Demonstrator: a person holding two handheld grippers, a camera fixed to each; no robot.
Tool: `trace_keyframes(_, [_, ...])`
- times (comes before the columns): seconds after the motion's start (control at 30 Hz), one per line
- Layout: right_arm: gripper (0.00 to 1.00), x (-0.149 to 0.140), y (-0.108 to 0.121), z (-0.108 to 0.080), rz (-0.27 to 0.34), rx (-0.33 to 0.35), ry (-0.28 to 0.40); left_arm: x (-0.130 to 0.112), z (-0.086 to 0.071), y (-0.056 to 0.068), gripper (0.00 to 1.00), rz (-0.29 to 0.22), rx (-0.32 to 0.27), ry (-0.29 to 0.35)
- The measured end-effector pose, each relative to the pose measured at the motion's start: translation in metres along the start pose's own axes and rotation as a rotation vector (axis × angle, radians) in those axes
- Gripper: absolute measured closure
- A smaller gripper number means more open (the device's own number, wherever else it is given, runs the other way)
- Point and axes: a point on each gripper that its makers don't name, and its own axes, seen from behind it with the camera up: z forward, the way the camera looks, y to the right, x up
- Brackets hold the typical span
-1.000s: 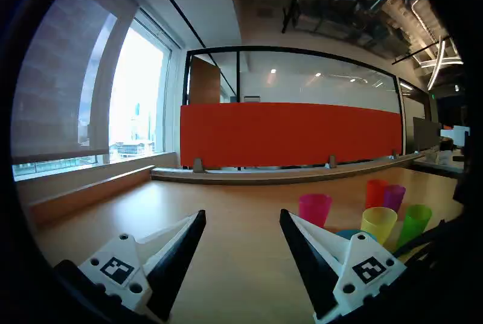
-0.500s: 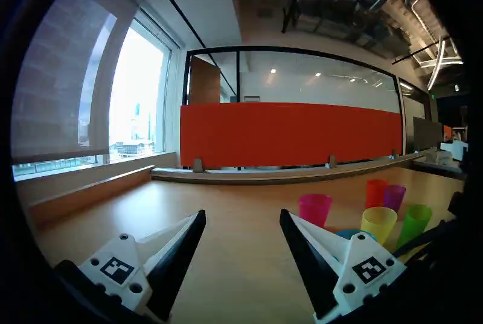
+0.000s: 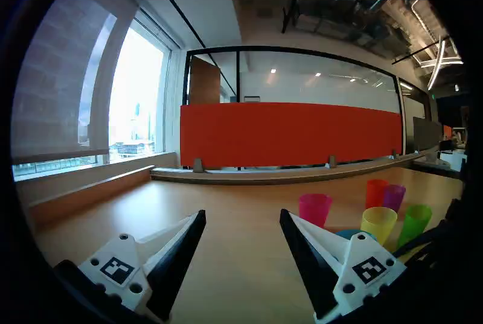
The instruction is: Pour water
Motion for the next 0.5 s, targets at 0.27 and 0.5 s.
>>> trace_keyframes(0.27, [0.0,-0.008,0.007,0.001,0.011,-0.004,-0.014,0.0,0.0,0.0,0.09,0.0,0.0,0.0])
trace_keyframes(0.5, [0.0,-0.011,0.008,0.001,-0.002,-0.01,-0.028,0.0,0.0,0.0,0.1,0.0,0.0,0.0])
